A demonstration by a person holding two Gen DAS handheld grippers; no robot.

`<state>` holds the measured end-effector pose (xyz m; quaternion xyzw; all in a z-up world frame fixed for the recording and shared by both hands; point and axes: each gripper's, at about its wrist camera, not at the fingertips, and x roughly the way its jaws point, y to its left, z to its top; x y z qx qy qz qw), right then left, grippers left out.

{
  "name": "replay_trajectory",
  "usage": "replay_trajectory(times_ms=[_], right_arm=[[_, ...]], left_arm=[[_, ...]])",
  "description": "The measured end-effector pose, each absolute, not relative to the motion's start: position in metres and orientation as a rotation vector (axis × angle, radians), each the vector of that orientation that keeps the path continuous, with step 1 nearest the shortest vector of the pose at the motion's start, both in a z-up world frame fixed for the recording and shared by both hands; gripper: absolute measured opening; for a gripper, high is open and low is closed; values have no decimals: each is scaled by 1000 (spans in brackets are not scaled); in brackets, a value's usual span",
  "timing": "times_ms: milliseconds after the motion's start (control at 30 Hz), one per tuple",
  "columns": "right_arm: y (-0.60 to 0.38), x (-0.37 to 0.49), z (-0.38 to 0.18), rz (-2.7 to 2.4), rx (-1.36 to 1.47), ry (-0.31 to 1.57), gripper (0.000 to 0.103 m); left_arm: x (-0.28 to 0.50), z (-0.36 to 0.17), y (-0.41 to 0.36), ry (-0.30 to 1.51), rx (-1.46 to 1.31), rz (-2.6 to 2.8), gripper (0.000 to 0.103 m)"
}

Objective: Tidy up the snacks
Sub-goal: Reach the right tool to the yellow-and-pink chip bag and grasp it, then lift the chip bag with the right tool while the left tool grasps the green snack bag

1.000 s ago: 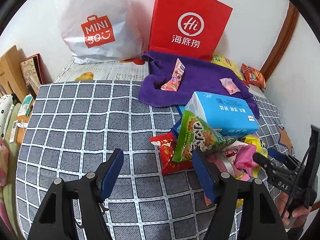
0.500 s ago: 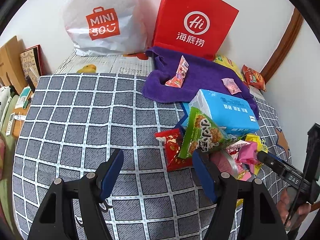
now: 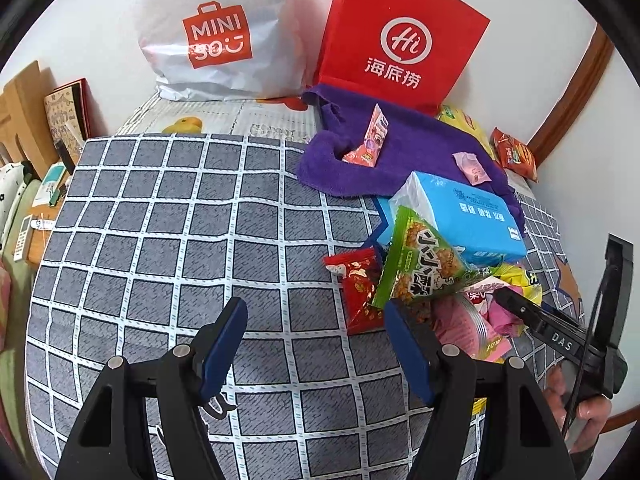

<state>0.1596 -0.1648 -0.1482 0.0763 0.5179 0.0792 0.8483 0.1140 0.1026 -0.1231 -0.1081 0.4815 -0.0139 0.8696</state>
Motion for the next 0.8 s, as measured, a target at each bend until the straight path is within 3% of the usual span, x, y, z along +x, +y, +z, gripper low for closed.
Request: replay_trajectory(times_ms=[367,500,800], right_arm=[[-202,136,-124,128,9,1012,63],[-209,133,-134,154,1,1034,63],[-209,132,-147,183,-5,1025,64]], left_arm=[[124,-123,80,995,-226,-107,69],[127,-119,62,964,-209,-176,83],[143,-132,23,989,-62,-191,85]])
